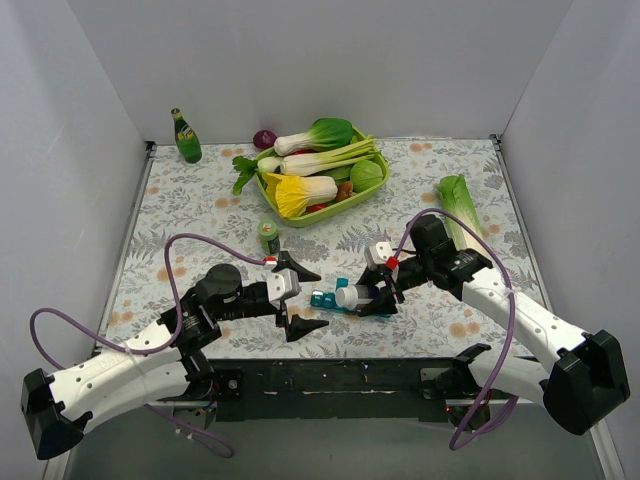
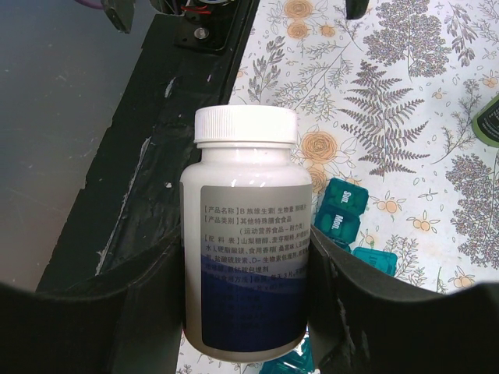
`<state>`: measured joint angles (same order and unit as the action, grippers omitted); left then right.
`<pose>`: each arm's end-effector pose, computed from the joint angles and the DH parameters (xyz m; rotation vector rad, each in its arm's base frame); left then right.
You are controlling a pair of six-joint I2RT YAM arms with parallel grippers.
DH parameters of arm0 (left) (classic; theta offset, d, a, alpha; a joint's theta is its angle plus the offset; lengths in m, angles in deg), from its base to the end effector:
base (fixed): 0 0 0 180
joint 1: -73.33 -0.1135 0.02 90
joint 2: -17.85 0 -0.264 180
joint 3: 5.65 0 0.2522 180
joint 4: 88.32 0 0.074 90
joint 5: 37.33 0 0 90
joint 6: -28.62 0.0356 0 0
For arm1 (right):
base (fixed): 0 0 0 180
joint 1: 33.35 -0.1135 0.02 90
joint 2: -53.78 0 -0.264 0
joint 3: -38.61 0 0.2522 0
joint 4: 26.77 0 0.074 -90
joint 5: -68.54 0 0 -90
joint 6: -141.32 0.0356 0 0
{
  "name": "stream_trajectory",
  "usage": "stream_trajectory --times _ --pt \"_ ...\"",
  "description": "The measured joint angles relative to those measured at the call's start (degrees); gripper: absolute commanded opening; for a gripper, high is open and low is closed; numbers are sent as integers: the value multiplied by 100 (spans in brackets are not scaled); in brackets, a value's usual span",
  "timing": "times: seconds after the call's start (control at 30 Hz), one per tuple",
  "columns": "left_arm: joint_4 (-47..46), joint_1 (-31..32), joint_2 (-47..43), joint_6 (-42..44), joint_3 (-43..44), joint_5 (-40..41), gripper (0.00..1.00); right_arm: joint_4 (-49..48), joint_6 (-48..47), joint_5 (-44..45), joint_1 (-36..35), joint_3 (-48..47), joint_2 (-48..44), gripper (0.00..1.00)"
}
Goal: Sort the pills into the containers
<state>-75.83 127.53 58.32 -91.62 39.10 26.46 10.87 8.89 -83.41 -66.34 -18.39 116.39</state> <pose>0.0899 -0.1516 0.2885 0.7694 1.7797 -1.4338 0.1638 0.1438 0.2611 -1.6434 1.2722 1.1319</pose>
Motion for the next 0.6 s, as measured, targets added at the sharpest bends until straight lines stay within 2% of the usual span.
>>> stream_trajectory --times 0.33,0.6 --pt "-87 0 214 109 0 -116 98 0 0 -22 0 0 0 12" --pt "-111 0 896 291 238 -286 98 0 0 -39 0 0 0 12"
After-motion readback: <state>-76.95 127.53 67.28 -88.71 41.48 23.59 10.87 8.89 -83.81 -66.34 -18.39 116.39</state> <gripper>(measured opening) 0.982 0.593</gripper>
